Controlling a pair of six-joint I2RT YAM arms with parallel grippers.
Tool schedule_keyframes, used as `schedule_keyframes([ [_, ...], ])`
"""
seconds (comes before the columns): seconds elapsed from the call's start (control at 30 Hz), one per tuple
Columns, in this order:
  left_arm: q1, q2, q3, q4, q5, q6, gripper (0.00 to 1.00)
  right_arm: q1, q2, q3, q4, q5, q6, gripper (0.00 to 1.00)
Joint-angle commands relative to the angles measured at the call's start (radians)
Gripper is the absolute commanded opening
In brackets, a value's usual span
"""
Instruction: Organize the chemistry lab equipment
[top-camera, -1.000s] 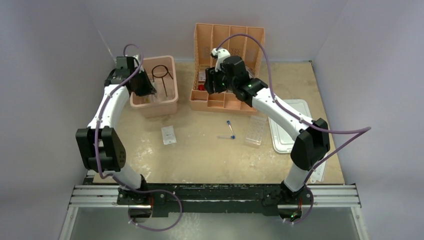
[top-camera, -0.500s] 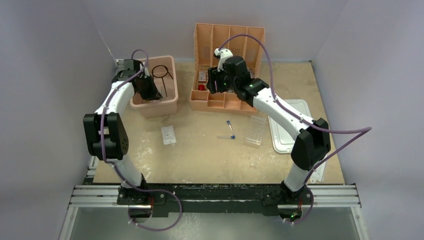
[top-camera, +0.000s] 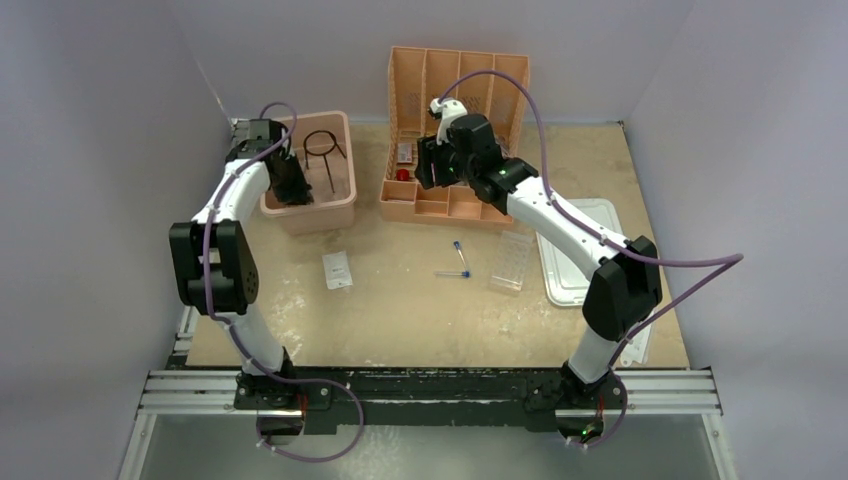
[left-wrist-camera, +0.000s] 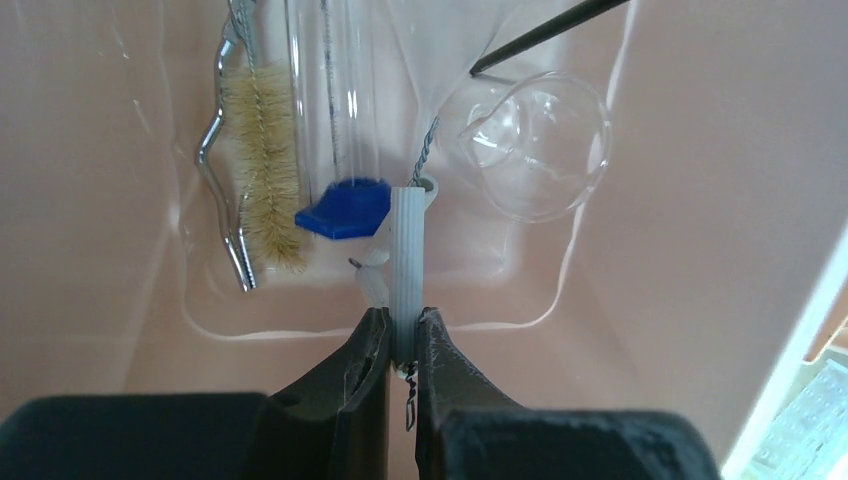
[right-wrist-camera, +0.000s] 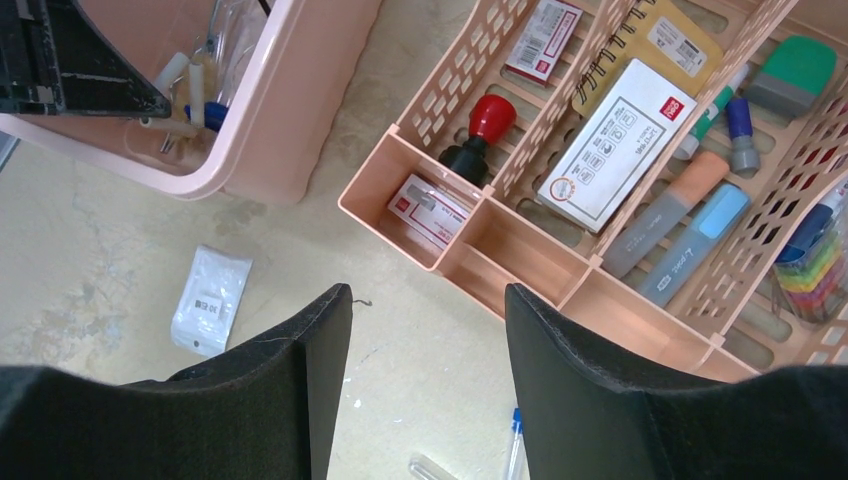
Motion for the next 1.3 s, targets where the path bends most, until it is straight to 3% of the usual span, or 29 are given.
schedule_keyframes([
  [0.0,0.004,0.041,0.045,-0.003,-0.049,-0.010,0.00,-0.004,-0.058,-0.001,0.042,0.012,0.001,0.60],
  [0.17,0.004,0.094,0.072,0.019,-0.039,-0.015,0.01,-0.005,-0.056,-0.004,0.042,-0.001,0.009,0.61],
  [0.6,0.004,0.014,0.113,0.030,0.071,-0.050,0.38,-0.005,-0.051,0.005,0.020,-0.008,0.028,0.61],
  [0.8,0.003,-0.097,0.102,0.048,0.126,-0.085,0.48,-0.005,-0.054,-0.004,0.019,-0.028,0.040,0.61],
  [1.03,0.004,-0.295,0.018,0.065,0.107,-0.091,0.72,-0.005,-0.056,-0.012,0.018,-0.042,0.056,0.61],
  [1.27,-0.018,-0.512,-0.114,0.007,0.099,-0.119,0.74,-0.005,-0.057,-0.026,0.021,-0.054,0.072,0.60],
])
